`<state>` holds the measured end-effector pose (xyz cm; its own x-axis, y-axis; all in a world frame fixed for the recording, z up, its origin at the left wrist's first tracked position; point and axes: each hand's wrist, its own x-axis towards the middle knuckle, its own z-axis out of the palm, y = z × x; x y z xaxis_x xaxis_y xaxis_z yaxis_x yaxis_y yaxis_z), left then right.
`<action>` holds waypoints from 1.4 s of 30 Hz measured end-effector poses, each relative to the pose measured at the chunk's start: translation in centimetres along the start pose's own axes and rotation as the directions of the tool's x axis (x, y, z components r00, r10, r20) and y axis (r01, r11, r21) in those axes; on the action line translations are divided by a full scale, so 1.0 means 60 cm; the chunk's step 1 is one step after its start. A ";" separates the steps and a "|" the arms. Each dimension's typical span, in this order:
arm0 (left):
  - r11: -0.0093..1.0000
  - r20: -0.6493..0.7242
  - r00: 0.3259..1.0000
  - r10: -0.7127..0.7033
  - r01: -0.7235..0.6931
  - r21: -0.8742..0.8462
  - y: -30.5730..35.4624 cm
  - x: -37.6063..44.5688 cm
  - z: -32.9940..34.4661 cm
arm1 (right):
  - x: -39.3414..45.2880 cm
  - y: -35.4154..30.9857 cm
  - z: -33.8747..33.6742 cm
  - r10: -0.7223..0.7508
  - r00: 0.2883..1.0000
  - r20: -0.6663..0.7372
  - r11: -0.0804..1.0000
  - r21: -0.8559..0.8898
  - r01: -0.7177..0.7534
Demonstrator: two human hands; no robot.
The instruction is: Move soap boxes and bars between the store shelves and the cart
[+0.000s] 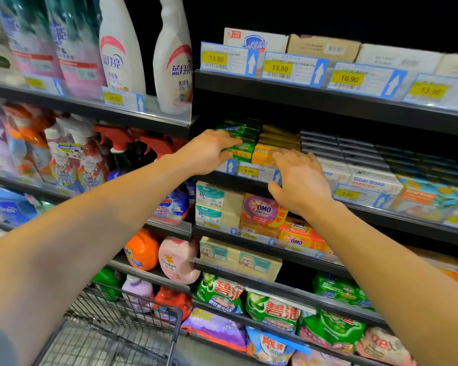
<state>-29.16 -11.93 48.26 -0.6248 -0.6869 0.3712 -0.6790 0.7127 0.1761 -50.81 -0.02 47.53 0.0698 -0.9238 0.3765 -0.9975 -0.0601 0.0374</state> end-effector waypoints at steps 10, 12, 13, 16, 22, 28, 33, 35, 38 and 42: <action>1.000 0.172 0.985 -0.013 0.010 0.018 0.082 0.062 -0.023 | 0.015 0.053 -0.025 0.140 0.990 -0.024 0.990 -0.032 -0.140; 0.999 0.277 0.960 -0.038 0.032 0.029 0.100 0.076 -0.019 | 0.014 0.058 -0.025 0.143 0.990 0.001 0.989 -0.028 -0.142; 0.999 0.279 0.960 -0.039 0.029 0.039 0.105 0.079 -0.017 | 0.015 0.058 -0.024 0.144 0.990 0.005 0.990 -0.013 -0.144; 0.998 0.214 0.977 -0.012 -0.001 0.062 0.105 0.076 -0.012 | 0.018 0.059 -0.025 0.162 0.987 0.011 0.986 0.044 -0.163; 0.996 0.159 0.987 0.027 -0.041 0.084 0.098 0.072 -0.010 | 0.021 0.062 -0.023 0.209 0.976 0.060 0.970 0.112 -0.214; 0.982 0.224 0.971 -0.079 0.037 0.187 0.108 0.098 0.014 | 0.027 0.068 -0.024 0.185 0.980 0.071 0.978 0.085 -0.190; 0.961 0.272 0.947 -0.170 0.098 0.260 0.116 0.105 0.017 | 0.029 0.074 -0.020 0.156 0.985 0.074 0.988 0.003 -0.157; 0.957 0.245 0.958 -0.151 0.080 0.277 0.117 0.100 0.021 | 0.031 0.076 -0.020 0.161 0.984 0.076 0.987 0.002 -0.162; 0.955 0.230 0.963 -0.141 0.071 0.286 0.116 0.097 0.022 | 0.029 0.073 -0.019 0.167 0.983 0.077 0.986 0.000 -0.168; 0.949 0.264 0.951 -0.160 0.075 0.306 0.119 0.098 0.017 | 0.029 0.067 -0.024 0.167 0.983 0.077 0.986 -0.026 -0.166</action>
<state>-38.10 -11.01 50.77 -0.5870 -0.8052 0.0845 -0.8094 0.5813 -0.0837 -54.69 -1.31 49.65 -0.0992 -0.9471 0.3053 -0.9946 0.1038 -0.0012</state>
